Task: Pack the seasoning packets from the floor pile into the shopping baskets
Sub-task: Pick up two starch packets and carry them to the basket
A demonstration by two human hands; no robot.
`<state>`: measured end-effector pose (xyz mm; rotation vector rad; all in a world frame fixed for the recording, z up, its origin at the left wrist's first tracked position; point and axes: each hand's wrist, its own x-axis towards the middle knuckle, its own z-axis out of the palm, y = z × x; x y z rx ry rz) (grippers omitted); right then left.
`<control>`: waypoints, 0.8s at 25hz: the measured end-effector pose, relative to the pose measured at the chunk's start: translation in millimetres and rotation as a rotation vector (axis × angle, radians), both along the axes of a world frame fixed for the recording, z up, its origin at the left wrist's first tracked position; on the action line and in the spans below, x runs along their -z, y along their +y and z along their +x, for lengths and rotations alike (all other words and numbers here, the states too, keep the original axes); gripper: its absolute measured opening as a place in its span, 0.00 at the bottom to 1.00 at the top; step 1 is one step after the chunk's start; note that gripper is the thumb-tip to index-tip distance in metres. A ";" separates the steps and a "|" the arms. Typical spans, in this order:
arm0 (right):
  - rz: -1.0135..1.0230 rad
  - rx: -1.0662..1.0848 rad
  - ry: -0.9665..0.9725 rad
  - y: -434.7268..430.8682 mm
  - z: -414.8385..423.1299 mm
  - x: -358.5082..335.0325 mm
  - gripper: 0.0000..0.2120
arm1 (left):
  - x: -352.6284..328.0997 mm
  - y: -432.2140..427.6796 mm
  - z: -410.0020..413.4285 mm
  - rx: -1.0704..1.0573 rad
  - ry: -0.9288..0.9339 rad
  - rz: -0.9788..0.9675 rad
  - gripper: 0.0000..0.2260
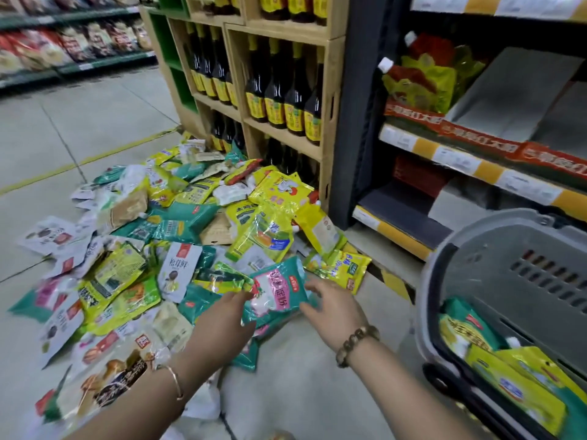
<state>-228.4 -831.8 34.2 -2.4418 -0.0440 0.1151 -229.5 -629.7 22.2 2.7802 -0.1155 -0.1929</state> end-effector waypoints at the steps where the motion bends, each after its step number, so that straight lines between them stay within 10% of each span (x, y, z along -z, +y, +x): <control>1: 0.006 0.028 0.071 8.3 9.6 21.5 0.16 | 15.1 9.3 8.1 -0.009 0.021 -0.009 0.23; 13: 0.911 0.890 0.938 96.9 122.3 227.9 0.19 | 156.4 72.8 83.0 -0.288 0.272 -0.361 0.19; 17: 0.949 1.103 0.890 99.6 150.4 255.6 0.32 | 166.3 50.7 100.7 -0.247 0.248 -0.523 0.15; 20: 0.645 1.170 0.594 77.4 165.1 251.6 0.23 | 173.3 45.6 117.4 -0.284 0.227 -0.658 0.14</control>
